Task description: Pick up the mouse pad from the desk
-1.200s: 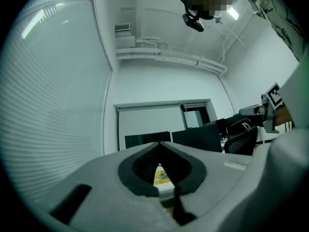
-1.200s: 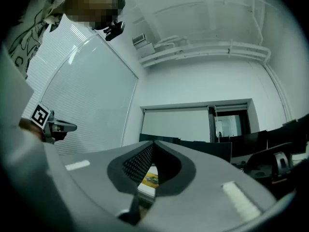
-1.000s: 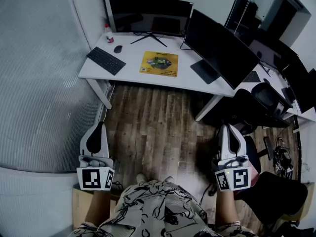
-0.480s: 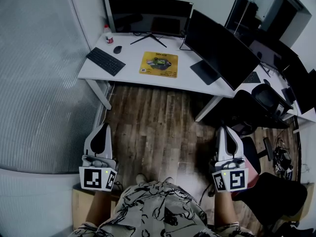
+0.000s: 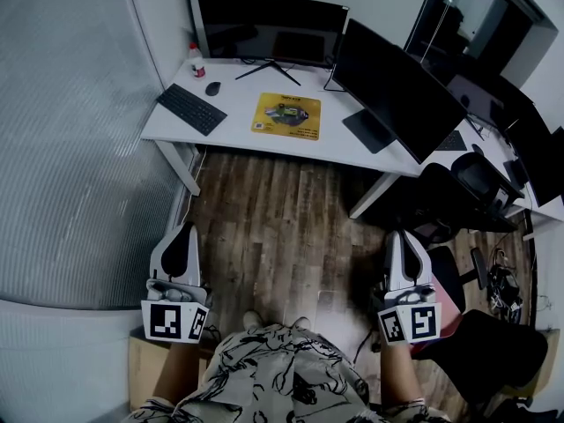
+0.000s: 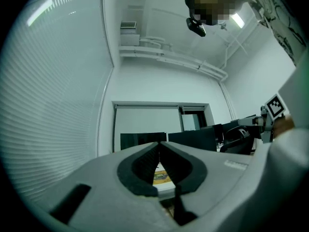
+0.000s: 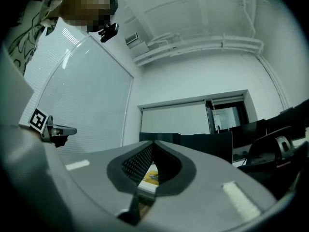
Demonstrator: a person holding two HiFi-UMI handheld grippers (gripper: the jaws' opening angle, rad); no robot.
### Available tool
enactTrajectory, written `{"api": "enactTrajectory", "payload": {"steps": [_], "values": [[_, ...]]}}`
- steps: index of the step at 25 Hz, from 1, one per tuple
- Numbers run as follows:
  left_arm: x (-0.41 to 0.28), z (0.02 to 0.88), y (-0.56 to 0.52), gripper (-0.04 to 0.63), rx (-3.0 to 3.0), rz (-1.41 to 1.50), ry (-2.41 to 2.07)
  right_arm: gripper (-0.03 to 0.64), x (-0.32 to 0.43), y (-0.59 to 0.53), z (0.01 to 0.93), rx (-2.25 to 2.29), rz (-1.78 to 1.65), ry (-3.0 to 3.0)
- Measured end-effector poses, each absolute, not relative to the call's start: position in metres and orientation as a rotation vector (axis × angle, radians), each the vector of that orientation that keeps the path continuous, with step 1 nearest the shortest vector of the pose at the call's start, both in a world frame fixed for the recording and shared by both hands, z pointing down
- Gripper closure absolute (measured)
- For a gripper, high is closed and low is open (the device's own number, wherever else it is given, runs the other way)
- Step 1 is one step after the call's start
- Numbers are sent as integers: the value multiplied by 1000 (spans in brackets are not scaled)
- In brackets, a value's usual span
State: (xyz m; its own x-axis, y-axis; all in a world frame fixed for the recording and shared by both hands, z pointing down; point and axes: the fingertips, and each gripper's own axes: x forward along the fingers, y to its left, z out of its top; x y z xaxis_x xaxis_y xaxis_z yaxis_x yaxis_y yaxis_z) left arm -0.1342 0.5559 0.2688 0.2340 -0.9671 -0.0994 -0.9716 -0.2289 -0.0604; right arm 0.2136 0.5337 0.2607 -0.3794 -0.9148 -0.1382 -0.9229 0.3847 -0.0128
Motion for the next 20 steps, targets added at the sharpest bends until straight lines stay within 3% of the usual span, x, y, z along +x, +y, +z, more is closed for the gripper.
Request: {"api": "enactTrajectory", "payload": {"steps": [15, 20], "values": [[-156, 282, 550, 175, -2414, 33, 1932, 233, 185, 535, 259, -1599, 107, 2540], [-166, 290, 549, 135, -2459, 12, 1915, 173, 172, 537, 261, -1625, 134, 2529]]}}
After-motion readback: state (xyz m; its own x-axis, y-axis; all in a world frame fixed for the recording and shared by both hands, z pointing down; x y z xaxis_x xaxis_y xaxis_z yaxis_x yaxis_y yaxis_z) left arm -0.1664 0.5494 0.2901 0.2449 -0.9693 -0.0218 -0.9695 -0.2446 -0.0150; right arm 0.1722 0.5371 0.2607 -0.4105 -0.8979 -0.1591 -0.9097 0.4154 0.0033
